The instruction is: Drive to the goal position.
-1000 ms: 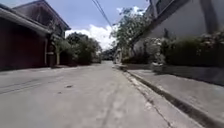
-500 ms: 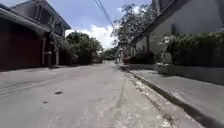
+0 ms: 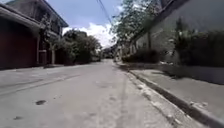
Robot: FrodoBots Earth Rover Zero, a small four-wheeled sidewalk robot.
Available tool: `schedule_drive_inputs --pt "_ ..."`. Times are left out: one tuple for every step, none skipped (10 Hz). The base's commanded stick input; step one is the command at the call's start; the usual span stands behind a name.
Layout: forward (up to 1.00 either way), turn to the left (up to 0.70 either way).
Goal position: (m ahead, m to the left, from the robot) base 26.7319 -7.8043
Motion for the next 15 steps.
schedule_drive_inputs --pt "1.00 0.00" --pt "1.00 0.00" --pt "1.00 0.00" --pt "1.00 0.00" --pt "1.00 0.00" --pt "1.00 0.00" --pt "1.00 0.00" --pt "1.00 0.00" --pt "1.00 0.00" --pt "1.00 0.00" --pt "1.00 0.00" --pt "1.00 0.00" --pt "1.00 0.00" --pt "1.00 0.00" --pt "1.00 0.00"
